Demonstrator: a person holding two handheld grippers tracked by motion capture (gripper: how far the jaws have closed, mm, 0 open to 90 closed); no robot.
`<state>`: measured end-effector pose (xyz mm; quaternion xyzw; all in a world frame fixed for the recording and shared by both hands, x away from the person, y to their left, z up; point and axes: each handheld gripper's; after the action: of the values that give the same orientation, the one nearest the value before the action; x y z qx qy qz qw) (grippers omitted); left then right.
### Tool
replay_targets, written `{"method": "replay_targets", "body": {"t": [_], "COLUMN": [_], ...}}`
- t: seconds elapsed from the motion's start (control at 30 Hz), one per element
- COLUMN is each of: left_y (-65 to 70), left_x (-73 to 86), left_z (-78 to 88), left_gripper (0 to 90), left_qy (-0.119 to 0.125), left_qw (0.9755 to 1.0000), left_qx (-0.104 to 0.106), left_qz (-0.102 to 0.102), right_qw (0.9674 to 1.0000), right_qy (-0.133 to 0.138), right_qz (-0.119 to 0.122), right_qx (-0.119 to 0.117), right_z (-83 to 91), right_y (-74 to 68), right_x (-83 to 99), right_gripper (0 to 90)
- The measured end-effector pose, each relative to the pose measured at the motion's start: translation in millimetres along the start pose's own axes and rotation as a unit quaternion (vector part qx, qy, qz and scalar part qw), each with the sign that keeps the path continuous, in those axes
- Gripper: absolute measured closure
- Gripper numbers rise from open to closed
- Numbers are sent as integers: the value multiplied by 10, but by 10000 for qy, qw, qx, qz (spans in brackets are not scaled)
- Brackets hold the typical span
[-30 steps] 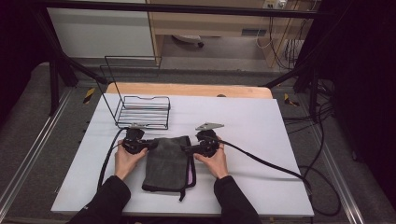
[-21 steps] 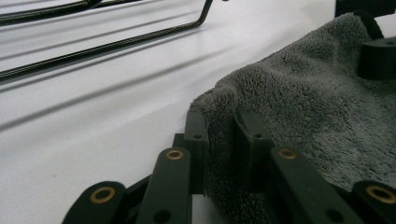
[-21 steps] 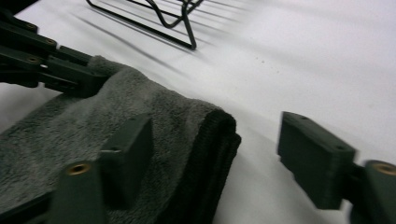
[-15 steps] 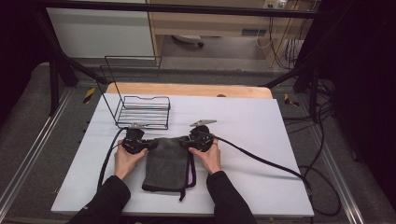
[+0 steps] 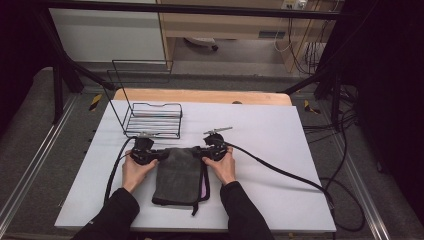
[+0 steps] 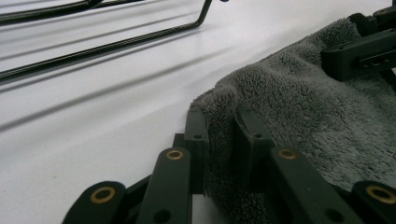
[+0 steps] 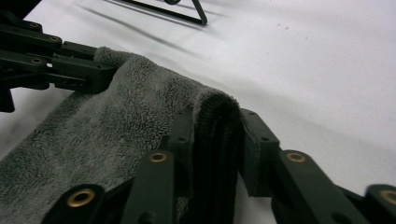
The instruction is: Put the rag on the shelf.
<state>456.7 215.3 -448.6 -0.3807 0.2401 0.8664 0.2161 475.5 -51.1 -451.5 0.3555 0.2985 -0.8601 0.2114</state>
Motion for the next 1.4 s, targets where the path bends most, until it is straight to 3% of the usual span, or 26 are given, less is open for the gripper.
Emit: {"method": "replay_targets", "body": {"t": [0.27, 0.37, 0.6, 0.8, 0.93, 0.97, 1.03, 1.17, 1.2, 1.3, 1.37, 1.4], "left_y": [-14, 6, 65, 143, 187, 200, 239, 325, 344, 403, 443, 462], "left_x": [-14, -29, -79, -116, -151, -162, -185, -244, -258, -290, -310, -319], "left_z": [53, 109, 338, 547, 694, 727, 789, 915, 946, 1029, 1080, 1104], "left_gripper": [791, 794, 797, 797, 798, 798, 799, 801, 801, 802, 802, 803], "left_qy": [45, 146, 541, 877, 1111, 1173, 1265, 1453, 1501, 1648, 1728, 1784], "left_qw": [9999, 9999, 9983, 9956, 9930, 9923, 9909, 9877, 9868, 9839, 9822, 9811], "left_qx": [46, 25, 148, 258, 310, 317, 370, 383, 389, 422, 404, 404], "left_qz": [85, -35, -127, -197, -251, -257, -285, -436, -473, -539, -614, -631], "right_qw": [10000, 9998, 9977, 9938, 9899, 9873, 9862, 9795, 9795, 9736, 9721, 9692], "right_qy": [58, 185, 635, 1041, 1329, 1487, 1560, 1906, 1906, 2150, 2205, 2312], "right_qz": [-22, -5, 182, 318, 383, 440, 417, 482, 482, 621, 648, 705], "right_qx": [-27, -53, -162, -230, -316, -348, -363, -449, -449, -449, -460, -474], "right_z": [49, 94, 273, 429, 539, 593, 621, 758, 758, 855, 878, 927], "right_y": [-24, -58, -184, -295, -366, -394, -413, -482, -482, -532, -545, -575], "right_x": [-16, -26, -50, -53, -61, -69, -72, -98, -98, -126, -134, -153], "right_gripper": [753, 753, 752, 751, 751, 751, 751, 751, 751, 751, 751, 752]}}
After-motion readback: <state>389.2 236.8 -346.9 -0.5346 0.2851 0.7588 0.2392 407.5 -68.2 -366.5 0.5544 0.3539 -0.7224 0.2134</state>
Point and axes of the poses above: each handheld gripper's, and its own axes: z roughly backward along the jaws, x roughly out of its underside, y roughly to its right, and after that the axes turned 8 degrees about y, right-handed
